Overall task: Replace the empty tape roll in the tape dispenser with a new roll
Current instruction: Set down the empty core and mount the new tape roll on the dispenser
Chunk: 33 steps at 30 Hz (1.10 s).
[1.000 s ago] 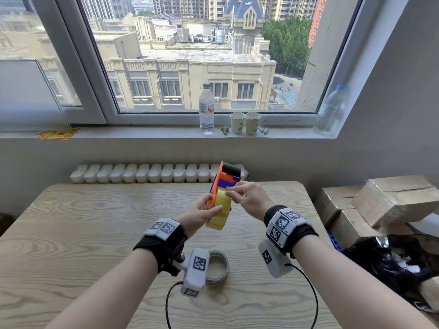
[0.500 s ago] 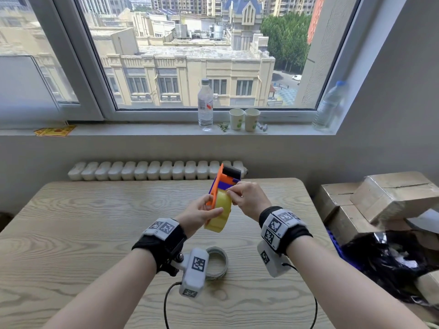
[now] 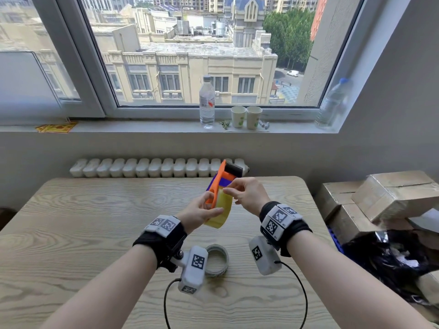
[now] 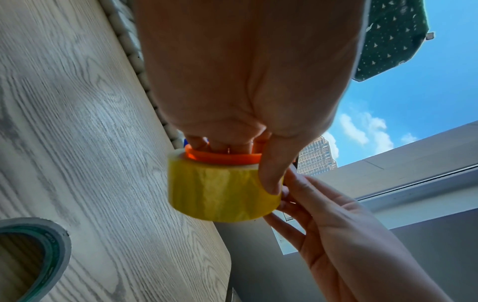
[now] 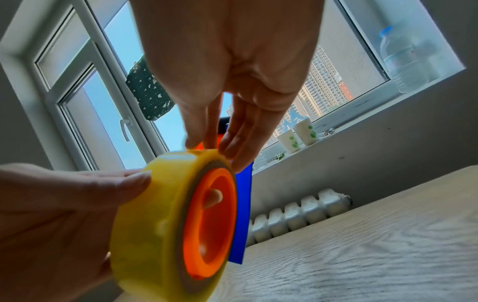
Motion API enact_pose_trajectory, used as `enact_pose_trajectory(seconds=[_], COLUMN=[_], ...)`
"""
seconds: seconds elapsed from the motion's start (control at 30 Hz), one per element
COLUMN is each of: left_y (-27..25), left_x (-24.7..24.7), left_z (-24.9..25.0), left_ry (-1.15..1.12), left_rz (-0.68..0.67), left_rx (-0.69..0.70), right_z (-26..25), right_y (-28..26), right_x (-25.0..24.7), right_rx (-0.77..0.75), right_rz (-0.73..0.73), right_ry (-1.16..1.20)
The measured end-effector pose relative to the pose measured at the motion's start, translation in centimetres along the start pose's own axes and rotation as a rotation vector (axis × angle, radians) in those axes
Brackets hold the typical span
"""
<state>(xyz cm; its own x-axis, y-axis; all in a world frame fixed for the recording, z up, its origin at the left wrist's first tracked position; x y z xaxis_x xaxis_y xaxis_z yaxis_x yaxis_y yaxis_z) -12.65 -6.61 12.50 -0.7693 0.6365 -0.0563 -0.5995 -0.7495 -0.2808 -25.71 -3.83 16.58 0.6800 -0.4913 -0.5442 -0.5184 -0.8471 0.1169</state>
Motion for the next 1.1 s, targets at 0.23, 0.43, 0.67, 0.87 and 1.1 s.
enact_pose_trajectory(seconds=[0.23,0.43,0.67,0.87,1.1], left_y=[-0.1,0.0,-0.1,-0.1,-0.1], left_x=[0.0,0.1,0.3,-0.1,0.1], left_z=[0.8,1.0,0.9,0.3,0.2], left_ry=[0.001,-0.006,0.014,0.007,0.03], left_rz=[0.012,0.052,0.07,0.061,0.052], left_rx=[-0.002,0.016,0.039,0.029,0.055], right_z=[-1.2,-4.7,-5.1,-3.7,-3.7], right_y=[-0.2,-2.0,-2.7,-1.9,-2.7], right_x=[-0.6,0.1,0.8,0.0,0.0], right_rx=[-0.129,-0.528,-0.625,-0.382,-0.442], right_rz=[0.043,0.105,0.152,0.11,0.128], right_ry=[-0.021,-0.306,-0.501,-0.281,-0.312])
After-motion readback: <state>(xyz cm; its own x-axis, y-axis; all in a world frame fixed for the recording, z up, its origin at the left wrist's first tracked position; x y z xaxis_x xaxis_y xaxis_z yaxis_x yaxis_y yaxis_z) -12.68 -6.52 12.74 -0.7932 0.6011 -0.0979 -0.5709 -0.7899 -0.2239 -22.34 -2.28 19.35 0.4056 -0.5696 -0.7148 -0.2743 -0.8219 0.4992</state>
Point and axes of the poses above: each hand's wrist, its own y-axis towards the middle knuckle, its own x-axis out of the palm, z = x × y, the point moved 8 cm from there along y, towards the middle knuckle, and after that the axes turned 12 degrees about z, right-handed, at the moved point
